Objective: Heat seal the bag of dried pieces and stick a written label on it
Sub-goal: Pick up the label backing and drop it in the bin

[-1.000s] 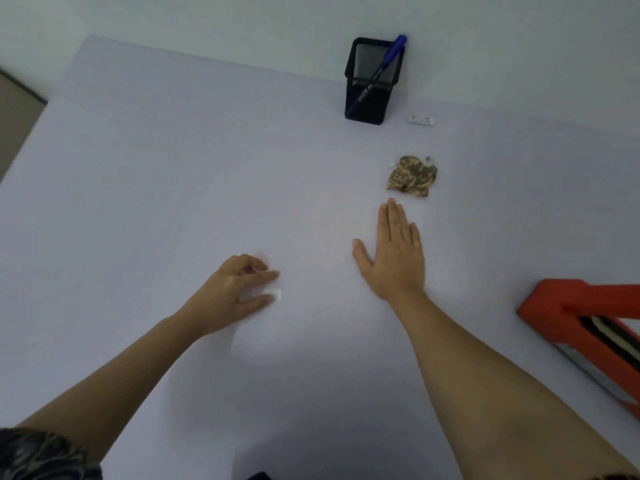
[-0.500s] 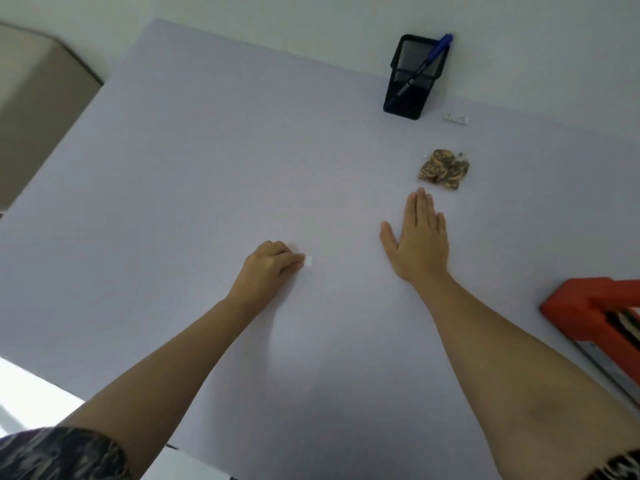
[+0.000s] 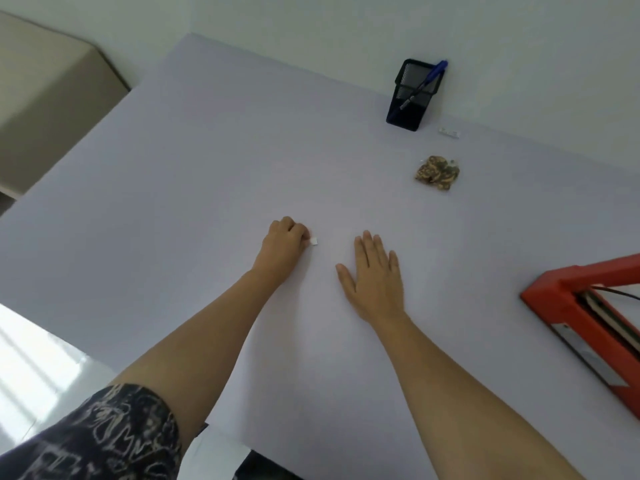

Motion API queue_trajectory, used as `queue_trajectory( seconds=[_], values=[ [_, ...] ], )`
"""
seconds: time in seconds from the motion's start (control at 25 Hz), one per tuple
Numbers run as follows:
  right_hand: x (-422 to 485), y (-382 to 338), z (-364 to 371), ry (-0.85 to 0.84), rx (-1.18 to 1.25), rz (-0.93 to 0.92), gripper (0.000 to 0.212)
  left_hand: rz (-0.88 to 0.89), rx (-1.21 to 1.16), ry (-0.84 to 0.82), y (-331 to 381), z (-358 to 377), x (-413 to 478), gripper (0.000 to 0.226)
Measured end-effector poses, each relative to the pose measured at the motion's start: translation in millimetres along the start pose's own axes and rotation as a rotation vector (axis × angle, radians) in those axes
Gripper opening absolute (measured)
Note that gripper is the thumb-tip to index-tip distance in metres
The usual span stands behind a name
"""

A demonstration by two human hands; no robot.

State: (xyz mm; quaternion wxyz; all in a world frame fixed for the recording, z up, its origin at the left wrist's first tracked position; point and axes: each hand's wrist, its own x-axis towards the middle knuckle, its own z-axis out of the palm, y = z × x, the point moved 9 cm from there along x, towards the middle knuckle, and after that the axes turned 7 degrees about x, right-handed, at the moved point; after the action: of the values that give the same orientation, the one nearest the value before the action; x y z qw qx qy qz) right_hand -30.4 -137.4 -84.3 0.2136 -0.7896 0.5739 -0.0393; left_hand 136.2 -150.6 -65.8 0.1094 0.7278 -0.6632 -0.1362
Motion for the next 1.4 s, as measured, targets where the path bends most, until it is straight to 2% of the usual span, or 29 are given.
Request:
queue_trajectory(
  seconds=[0.16,0.32,0.48,0.6,0.72,0.84,0.96,1.12,1.24,1.4],
  values=[
    [-6.4,-3.8,12.9,-0.016,0.024,0.032,0.078,0.104,0.135,0.093,9.0,-3.1,-6.8,0.008],
    [-6.1,-2.2,13.3,0.019,0.026,0.019,0.080,0.105,0.042,0.145,10.7,-5.8,-13.0,0.007],
    [-6.7,-2.7,13.9,0.048,0.022,0.015,0.078,-0.086,-0.101,0.109,-4.7,-3.5,-8.3,0.030],
    [-4.7,-4.1,13.3,0.058,-0.043,0.017,0.076,-0.211,-0.234,0.097,-10.8,-5.7,-22.2,0.024],
    [-9.9,-18.7,7.7,0.057,-0.078,-0.017,0.066,-0.486,-0.581,0.160,-25.8,-17.7,-66.4,0.016],
    [-39.5,-61.7,6.5,0.052,0.129,-0.076,0.064,-0.787,-1.022,0.251,-53.7,-28.3,-133.5,0.012],
    [-81.5,-124.7,11.2,0.065,0.398,-0.135,0.060,-0.945,-1.226,0.297,-88.6,-42.4,-198.6,0.006],
    [-144.9,-220.3,43.0,0.018,0.558,-0.268,0.056,-1.070,-1.249,0.397,-153.4,-67.0,-293.0,0.007],
    [-178.9,-297.0,82.7,-0.051,0.475,-0.421,0.059,-1.121,-1.248,0.454,-210.2,-80.9,-360.6,0.009],
    [-210.5,-361.9,149.9,-0.132,0.340,-0.568,0.053,-1.185,-1.168,0.353,-271.1,-65.3,-419.0,0.008]
  ],
)
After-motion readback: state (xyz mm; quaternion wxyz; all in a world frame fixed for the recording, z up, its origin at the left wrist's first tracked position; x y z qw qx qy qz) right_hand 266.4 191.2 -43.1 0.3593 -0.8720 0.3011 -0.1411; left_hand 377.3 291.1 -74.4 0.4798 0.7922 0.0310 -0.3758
